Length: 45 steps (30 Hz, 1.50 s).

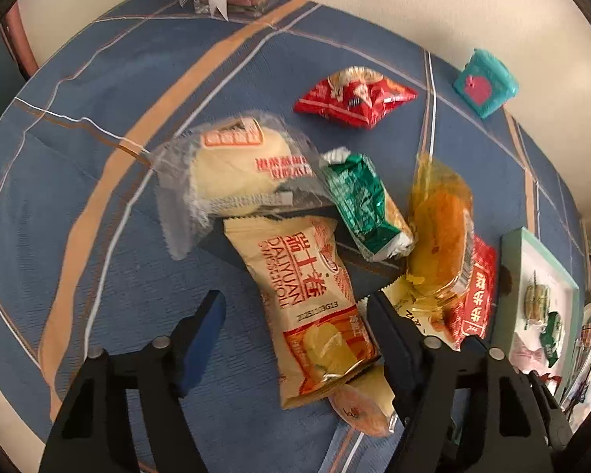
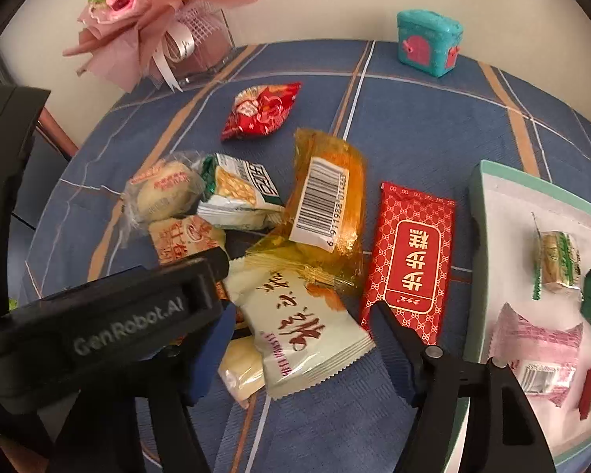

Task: Organize snacks
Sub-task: 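Move both grippers toward the snacks lying beside the tray, then grasp the white-beige pack with the right gripper while the left grasps the yellow Swiss roll pack, then carry both packs over the white tray and open both grippers to release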

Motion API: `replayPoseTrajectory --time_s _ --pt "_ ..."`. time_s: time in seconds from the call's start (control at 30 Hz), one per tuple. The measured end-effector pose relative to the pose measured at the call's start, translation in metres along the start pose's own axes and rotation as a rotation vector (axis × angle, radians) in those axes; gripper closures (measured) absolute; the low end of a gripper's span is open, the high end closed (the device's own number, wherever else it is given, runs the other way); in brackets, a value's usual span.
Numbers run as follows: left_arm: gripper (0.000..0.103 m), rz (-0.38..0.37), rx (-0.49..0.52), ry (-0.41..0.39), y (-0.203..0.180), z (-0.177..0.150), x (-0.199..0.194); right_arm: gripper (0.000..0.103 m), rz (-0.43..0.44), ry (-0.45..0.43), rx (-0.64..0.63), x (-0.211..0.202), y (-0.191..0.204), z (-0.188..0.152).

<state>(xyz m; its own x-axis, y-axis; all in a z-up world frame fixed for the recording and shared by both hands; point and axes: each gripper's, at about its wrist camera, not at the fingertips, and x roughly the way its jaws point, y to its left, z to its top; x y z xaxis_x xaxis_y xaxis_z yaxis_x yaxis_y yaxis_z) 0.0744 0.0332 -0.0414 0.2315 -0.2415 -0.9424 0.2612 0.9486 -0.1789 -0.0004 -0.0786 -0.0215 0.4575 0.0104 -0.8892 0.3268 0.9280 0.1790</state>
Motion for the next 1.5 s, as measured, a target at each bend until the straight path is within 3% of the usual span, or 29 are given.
replayPoseTrajectory --time_s 0.23,0.47,0.7,1.2,1.5 --pt "0.048 -0.012 -0.011 0.026 -0.003 -0.002 0.015 0.034 -0.030 0.003 -0.059 0.009 0.007 0.003" --pt "0.063 -0.004 -0.011 0.026 0.000 -0.002 0.015 0.043 -0.047 0.007 -0.095 0.006 0.013 0.002" --pt "0.065 -0.010 -0.008 0.016 -0.001 0.001 -0.002 0.047 -0.018 -0.005 -0.077 -0.010 0.009 0.003" --pt "0.065 -0.071 -0.021 -0.128 -0.007 0.007 -0.070 0.048 0.048 -0.074 0.015 -0.077 -0.011 0.002" --pt "0.065 -0.078 -0.009 -0.166 -0.014 -0.005 -0.089 0.048 0.049 -0.123 0.049 -0.103 -0.024 -0.004"
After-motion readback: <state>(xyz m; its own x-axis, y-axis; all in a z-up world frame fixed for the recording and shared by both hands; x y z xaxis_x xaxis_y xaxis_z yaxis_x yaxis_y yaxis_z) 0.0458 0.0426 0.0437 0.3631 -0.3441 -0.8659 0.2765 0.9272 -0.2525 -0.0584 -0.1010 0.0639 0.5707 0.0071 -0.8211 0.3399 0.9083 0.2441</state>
